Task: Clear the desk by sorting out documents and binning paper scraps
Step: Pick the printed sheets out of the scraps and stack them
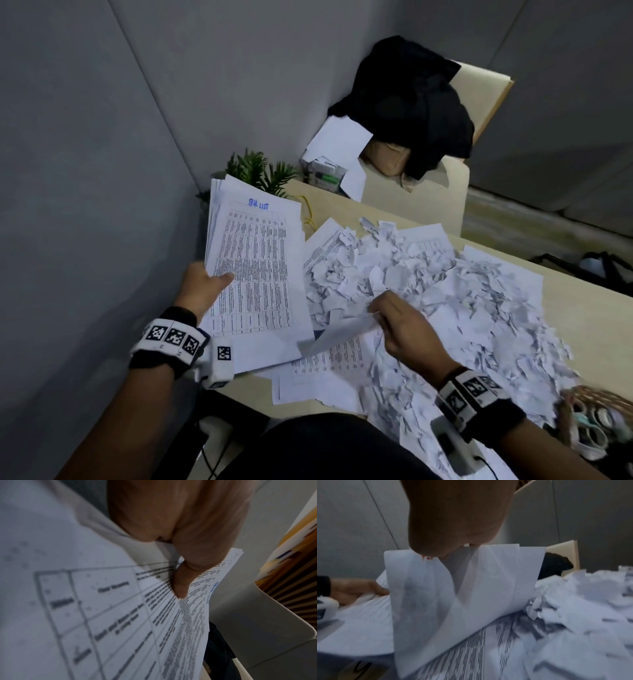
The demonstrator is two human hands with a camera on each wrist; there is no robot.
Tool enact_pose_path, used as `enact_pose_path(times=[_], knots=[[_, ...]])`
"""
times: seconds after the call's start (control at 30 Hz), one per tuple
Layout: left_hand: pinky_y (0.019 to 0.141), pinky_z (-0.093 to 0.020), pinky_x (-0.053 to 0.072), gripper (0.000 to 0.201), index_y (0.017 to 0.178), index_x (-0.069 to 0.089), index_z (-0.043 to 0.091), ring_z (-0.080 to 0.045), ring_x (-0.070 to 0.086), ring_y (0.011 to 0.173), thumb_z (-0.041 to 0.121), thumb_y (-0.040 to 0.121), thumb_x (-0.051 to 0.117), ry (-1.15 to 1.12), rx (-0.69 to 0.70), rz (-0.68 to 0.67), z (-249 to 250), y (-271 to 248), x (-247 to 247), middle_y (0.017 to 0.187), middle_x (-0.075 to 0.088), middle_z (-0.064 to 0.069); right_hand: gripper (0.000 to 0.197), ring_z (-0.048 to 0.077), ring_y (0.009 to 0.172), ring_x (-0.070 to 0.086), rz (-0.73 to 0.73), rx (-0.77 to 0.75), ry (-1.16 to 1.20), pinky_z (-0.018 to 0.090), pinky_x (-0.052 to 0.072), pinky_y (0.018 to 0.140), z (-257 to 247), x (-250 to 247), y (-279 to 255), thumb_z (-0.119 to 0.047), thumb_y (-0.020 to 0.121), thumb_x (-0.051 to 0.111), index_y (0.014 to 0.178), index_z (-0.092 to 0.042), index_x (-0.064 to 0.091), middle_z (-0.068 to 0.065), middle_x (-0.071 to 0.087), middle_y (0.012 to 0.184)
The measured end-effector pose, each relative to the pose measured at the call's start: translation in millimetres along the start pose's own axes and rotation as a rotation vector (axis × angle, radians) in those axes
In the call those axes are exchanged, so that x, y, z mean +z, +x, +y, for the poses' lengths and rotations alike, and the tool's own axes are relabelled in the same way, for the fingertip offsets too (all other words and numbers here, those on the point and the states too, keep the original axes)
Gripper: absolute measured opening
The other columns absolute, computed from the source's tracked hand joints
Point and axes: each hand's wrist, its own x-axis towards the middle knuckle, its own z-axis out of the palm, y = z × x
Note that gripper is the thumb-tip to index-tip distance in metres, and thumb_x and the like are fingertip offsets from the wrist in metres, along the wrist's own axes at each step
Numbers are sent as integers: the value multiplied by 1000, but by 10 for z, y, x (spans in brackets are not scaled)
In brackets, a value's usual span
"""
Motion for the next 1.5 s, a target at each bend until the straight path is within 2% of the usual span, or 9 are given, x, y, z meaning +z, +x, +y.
enact_pose_path(times=[0.43,0.6,0.73,0.83,0.9,1.0,1.1,1.3,1.5], knots=[[99,-45,46,40,123,58,5,-27,62,106,4,85,69,16,-51,-120,-484,0,540,113,66,-8,17,29,77,57,439,-188,-97,41,47,55,-167,-1491,92,-5,90,44,100,-2,58,11,58,99],[106,-49,39,76,134,46,1,-31,52,122,20,71,84,-81,-182,-147,-843,118,727,133,56,-12,12,28,82,56,734,-212,-106,33,44,66,-259,-1671,262,7,89,50,92,5,61,19,61,93],[98,-44,47,60,123,56,-4,-31,61,107,10,72,83,-109,-235,-200,-838,12,886,119,65,-17,15,27,85,57,798,-304,-54,26,45,68,-395,-1486,329,-2,92,50,98,3,62,21,62,94],[86,-40,54,50,124,56,-6,-32,63,99,1,78,76,-108,-256,-273,-813,-35,967,118,64,-17,18,24,74,61,621,-384,8,32,51,52,-480,-1082,305,-5,92,53,108,-11,59,14,64,99],[101,-49,44,65,134,50,1,-33,54,119,6,76,79,-164,-258,-309,-804,-19,992,133,56,-13,25,23,65,62,370,-442,0,31,48,44,-442,-697,259,-5,88,55,111,-14,60,8,65,101],[102,-49,43,34,132,50,1,-36,50,124,9,99,50,-280,-292,-366,-776,-56,1032,132,55,-16,30,23,63,61,21,-486,-28,29,44,42,-289,-61,109,-3,82,61,109,-14,66,2,63,100],[85,-43,54,33,120,62,2,-37,62,107,26,98,53,-336,-378,-448,-858,-100,1042,119,64,-23,23,25,58,59,-209,-484,-33,27,41,42,-117,431,-89,-8,82,59,103,-17,68,-1,61,93],[108,-60,33,73,137,53,20,-37,50,126,73,90,35,-689,-453,-450,-1140,-61,1010,137,55,-16,20,25,63,64,-388,-418,-50,28,47,46,13,813,-246,-15,84,60,101,-18,69,-1,64,92],[97,-46,50,58,107,67,9,-18,67,100,28,57,91,-91,-278,-259,-1353,25,1037,110,72,-3,39,16,100,62,-572,-220,72,32,51,82,-30,723,-150,-46,93,50,126,-27,58,-4,65,114]])
